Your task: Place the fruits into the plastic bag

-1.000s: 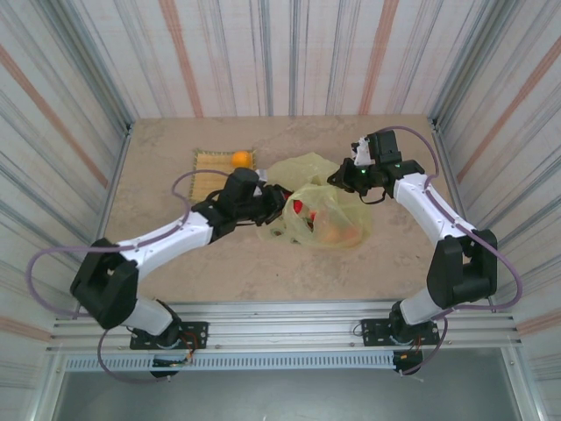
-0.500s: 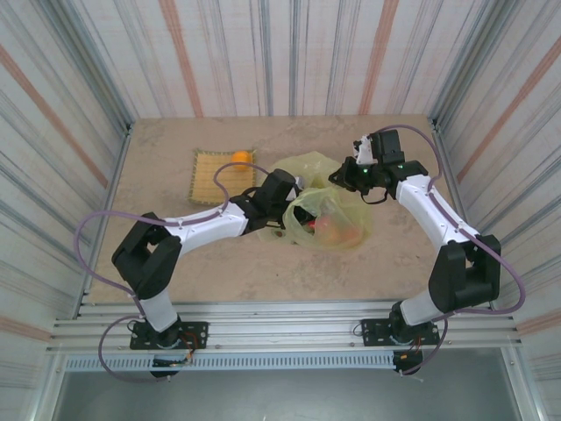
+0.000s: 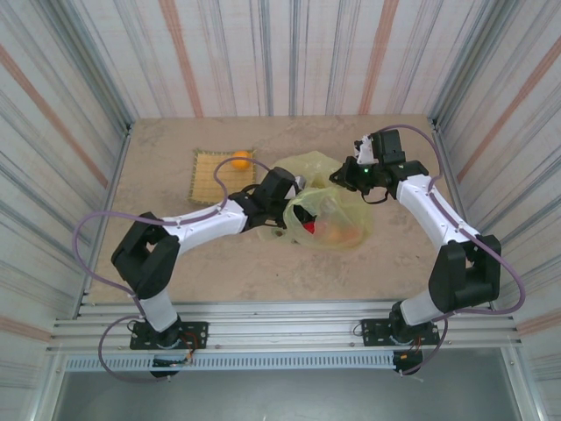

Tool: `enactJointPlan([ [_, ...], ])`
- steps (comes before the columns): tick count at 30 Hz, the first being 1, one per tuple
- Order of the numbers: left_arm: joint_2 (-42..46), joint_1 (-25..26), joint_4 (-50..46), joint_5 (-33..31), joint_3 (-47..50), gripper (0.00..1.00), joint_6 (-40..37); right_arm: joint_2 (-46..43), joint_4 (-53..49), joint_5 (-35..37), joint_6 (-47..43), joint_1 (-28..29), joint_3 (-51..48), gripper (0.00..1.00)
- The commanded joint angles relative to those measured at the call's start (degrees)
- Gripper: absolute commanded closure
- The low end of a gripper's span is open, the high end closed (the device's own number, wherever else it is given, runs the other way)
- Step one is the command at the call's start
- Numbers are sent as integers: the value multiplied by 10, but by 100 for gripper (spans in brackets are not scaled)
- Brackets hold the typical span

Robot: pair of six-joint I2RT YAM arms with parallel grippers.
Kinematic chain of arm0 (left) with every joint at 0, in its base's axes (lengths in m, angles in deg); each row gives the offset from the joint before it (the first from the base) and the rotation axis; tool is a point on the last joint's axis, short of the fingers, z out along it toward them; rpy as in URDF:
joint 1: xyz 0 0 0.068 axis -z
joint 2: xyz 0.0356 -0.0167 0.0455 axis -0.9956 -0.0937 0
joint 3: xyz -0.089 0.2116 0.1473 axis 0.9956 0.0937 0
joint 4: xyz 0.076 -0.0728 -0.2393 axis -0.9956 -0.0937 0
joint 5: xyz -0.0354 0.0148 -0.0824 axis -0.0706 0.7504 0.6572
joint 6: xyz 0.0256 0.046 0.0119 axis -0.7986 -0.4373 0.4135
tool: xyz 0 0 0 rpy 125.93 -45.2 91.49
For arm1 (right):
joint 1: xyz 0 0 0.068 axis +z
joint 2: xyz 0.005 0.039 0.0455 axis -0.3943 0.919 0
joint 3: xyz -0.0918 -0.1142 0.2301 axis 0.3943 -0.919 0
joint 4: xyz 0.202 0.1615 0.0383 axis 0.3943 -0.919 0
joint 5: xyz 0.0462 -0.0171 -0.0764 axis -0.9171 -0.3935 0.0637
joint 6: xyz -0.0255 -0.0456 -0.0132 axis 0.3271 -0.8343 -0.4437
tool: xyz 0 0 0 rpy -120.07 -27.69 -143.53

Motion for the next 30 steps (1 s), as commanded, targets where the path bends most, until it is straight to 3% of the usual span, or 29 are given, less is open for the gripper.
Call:
enactJointPlan([
  [1,31,-10,-31,14,-17,19,-47,-11,-13,8,-7,-8,-6,100],
  [20,176,-94,-99,66,8,19,-184,-9,-12,6,-7,-16,-14,100],
  [25,191,-118,-116,57,2,19,-200,-9,-13,7,-9,-17,-15,100],
  [30,214,-159,-140,4,0,19,-209,-8,-13,6,-9,-18,-13,100],
])
